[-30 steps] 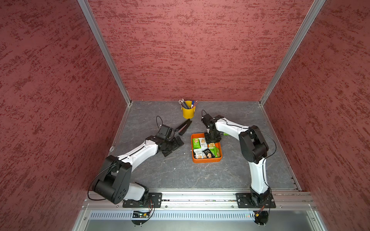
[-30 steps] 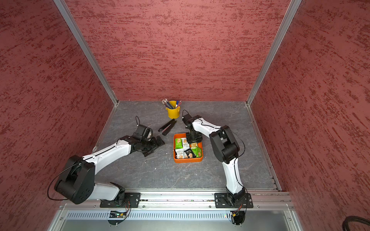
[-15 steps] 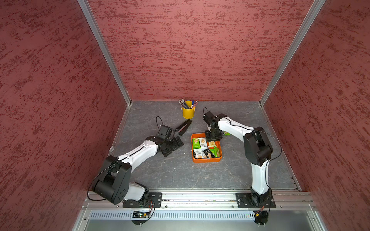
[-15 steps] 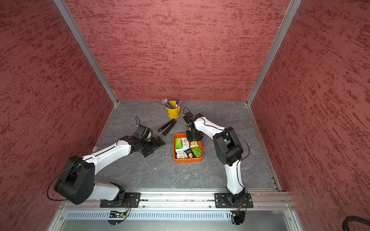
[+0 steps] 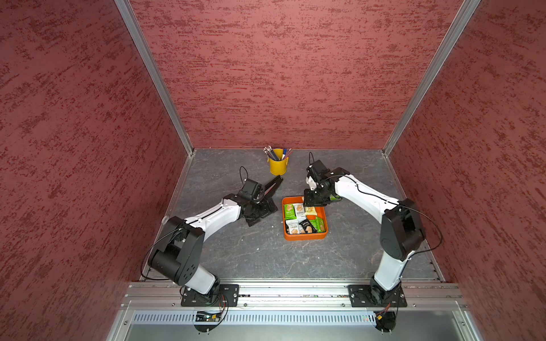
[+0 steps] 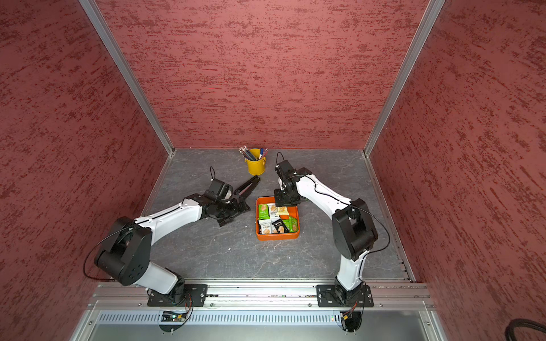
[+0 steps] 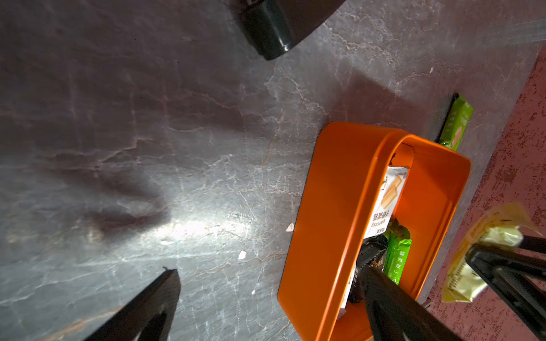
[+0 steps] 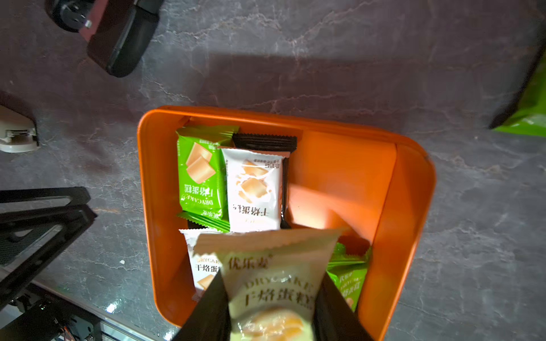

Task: Take the cookies out of the storage box
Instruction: Place the cookie at the center of the board.

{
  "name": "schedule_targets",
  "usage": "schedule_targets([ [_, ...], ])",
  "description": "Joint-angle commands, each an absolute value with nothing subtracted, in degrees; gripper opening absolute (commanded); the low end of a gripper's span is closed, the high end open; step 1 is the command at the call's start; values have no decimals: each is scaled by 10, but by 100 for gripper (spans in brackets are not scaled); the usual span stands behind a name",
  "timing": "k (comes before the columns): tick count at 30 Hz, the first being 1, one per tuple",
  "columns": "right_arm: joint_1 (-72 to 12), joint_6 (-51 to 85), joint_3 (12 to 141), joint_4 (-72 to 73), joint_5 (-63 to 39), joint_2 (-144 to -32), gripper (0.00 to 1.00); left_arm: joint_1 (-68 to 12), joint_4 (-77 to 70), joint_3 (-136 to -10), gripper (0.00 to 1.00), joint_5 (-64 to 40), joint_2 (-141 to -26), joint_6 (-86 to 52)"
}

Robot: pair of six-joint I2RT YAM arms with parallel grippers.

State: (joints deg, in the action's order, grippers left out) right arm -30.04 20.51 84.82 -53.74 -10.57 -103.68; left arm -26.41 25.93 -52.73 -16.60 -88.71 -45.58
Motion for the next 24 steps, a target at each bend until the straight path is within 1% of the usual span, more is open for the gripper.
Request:
schedule_targets([
  [1,-286,177,883,-551,-102,-1028,38,-272,257,-552,100,-169,-904,-449],
  [6,-259,134,919,-581,-52,-1045,38,-277,258,-582,100,-166,-934,-449],
  [11,-212,90,947,-603,-13,-1072,38,-279,256,-610,100,-166,-964,-453],
  [24,-66,51,1014,-623,-7,-1168,38,-279,254,-657,100,-151,-1010,-467],
])
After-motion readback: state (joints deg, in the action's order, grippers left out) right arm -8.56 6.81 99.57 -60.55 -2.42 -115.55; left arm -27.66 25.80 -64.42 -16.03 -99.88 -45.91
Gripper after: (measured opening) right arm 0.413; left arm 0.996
